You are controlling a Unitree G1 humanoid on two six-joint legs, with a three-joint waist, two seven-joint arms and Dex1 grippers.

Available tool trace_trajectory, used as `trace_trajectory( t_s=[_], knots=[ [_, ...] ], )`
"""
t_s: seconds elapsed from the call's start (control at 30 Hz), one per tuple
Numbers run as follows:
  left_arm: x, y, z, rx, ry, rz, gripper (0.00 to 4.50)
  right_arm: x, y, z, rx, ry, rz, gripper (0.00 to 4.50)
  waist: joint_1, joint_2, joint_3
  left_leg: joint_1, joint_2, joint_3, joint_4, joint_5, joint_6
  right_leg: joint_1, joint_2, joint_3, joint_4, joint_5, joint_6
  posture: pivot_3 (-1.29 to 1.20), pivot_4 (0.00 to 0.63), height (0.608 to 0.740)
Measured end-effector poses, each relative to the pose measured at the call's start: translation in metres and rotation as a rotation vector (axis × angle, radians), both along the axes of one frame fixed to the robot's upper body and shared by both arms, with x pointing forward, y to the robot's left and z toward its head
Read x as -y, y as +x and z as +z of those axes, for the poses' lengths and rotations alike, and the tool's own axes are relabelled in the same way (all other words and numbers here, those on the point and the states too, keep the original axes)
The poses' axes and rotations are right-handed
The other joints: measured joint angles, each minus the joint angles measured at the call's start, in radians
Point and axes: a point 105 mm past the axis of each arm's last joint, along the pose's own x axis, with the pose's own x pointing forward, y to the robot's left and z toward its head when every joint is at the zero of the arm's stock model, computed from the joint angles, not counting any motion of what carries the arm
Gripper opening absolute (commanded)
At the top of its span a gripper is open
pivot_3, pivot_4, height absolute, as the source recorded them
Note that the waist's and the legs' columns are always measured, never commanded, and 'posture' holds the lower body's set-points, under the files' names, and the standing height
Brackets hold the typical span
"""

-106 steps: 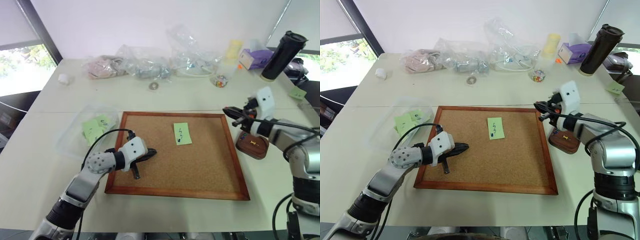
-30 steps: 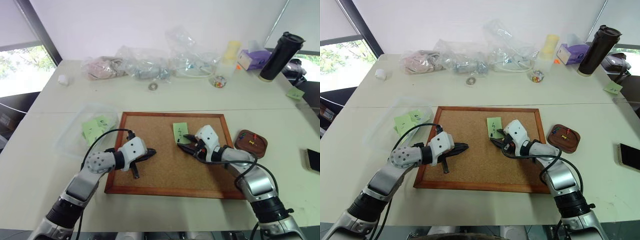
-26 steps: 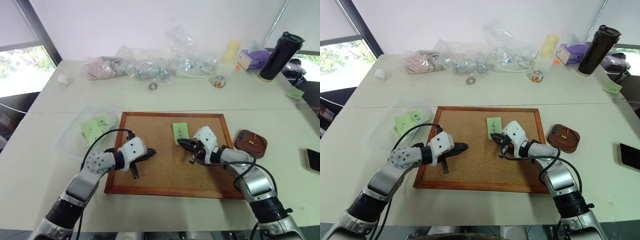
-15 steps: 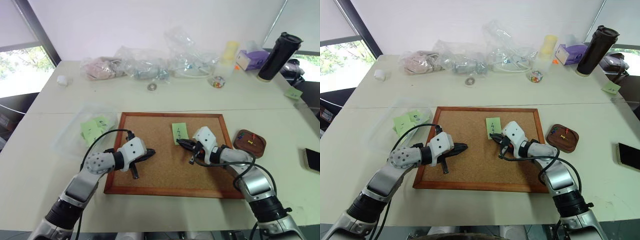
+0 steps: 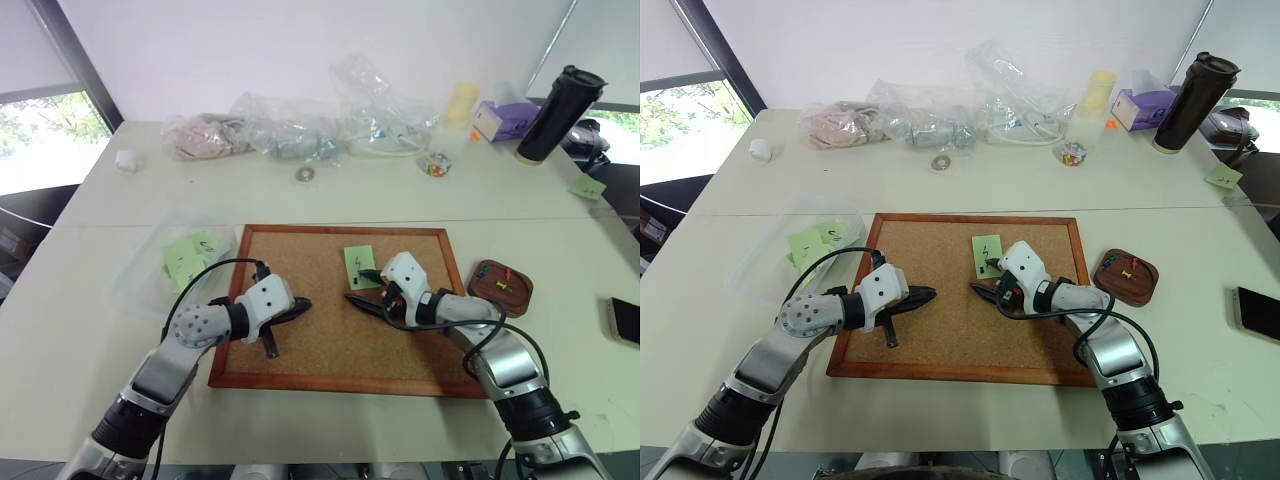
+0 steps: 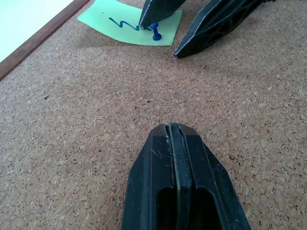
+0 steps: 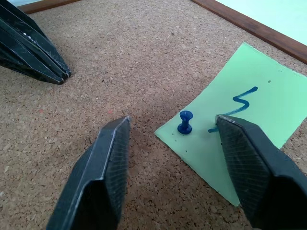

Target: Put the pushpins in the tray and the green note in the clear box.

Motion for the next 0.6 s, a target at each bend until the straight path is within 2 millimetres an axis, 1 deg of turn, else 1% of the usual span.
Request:
trace_trajectory(
  t_s=[0.1, 0.4, 0.6],
  knots=[
    [0.0001, -0.0001, 0.0001, 0.001, 0.000, 0.000, 0.00, 0.0005, 0.0028, 0.0002, 0.002, -0.001, -0.008, 0.07, 0.000, 0.000, 0.000, 0.000, 0.000, 0.000, 0.000, 0.000, 0.000, 0.000, 0.000, 0.000, 0.000, 0.000, 0.000, 0.00, 0.150, 0.740],
    [0.0009, -0.0006, 0.0016, 0.008, -0.002, -0.001, 0.00, 0.0003, 0.0047, 0.0021, 0.002, -0.001, -0.010, 0.03, 0.000, -0.001, -0.001, 0.000, 0.000, 0.000, 0.000, 0.000, 0.000, 0.000, 0.000, 0.000, 0.000, 0.000, 0.000, 0.00, 0.150, 0.740],
    [0.0021, -0.0009, 0.0019, 0.007, -0.001, -0.005, 0.00, 0.0035, 0.0037, 0.0070, -0.026, 0.029, -0.028, 0.03, 0.001, -0.001, -0.001, -0.002, 0.000, 0.000, 0.000, 0.000, 0.000, -0.002, 0.000, 0.000, 0.000, 0.000, 0.000, 0.00, 0.150, 0.740]
  ],
)
